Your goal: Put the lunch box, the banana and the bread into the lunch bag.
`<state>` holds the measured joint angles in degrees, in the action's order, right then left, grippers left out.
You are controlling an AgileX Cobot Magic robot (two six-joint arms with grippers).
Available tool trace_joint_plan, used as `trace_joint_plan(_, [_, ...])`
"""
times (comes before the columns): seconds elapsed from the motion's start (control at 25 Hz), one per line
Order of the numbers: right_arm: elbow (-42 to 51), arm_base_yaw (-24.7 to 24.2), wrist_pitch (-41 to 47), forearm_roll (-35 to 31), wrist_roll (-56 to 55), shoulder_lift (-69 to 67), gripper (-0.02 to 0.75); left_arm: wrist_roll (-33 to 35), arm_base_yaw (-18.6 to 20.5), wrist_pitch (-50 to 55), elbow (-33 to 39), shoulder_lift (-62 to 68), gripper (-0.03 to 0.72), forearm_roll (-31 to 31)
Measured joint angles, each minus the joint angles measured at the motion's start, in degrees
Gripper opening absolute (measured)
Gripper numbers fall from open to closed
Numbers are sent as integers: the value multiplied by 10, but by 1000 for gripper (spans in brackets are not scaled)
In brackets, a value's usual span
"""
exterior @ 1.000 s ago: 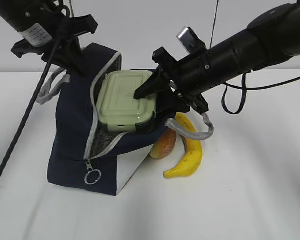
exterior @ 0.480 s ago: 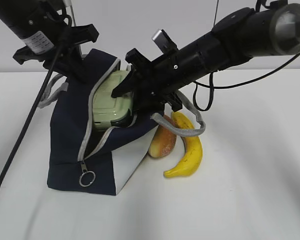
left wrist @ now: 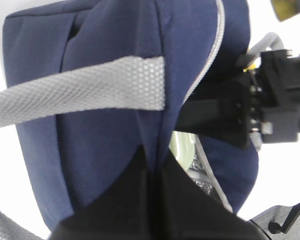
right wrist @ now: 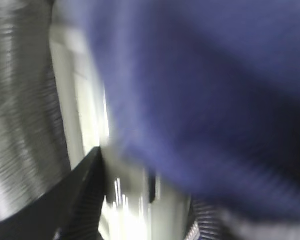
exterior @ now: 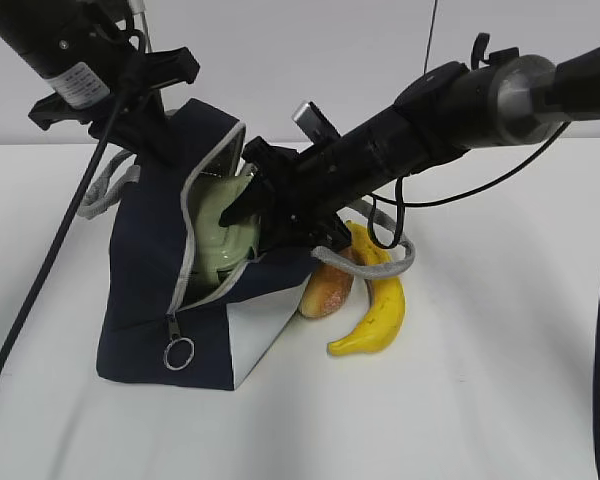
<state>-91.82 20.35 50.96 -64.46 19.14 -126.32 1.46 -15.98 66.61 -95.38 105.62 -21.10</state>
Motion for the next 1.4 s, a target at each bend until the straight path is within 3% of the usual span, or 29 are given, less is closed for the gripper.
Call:
trace_joint_plan(0.56, [-10,0,-12,-18,-1,-41,369,0,0,0,0,2,0,-2])
trace_joint_plan(0.96, [-11,0,5,-26,26,-41,521,0,0,0,0,3,0,-4])
trace_joint_plan(1.4, [-55,-11,135,-17,35,-52,531,0,0,11,0,3,0,-4])
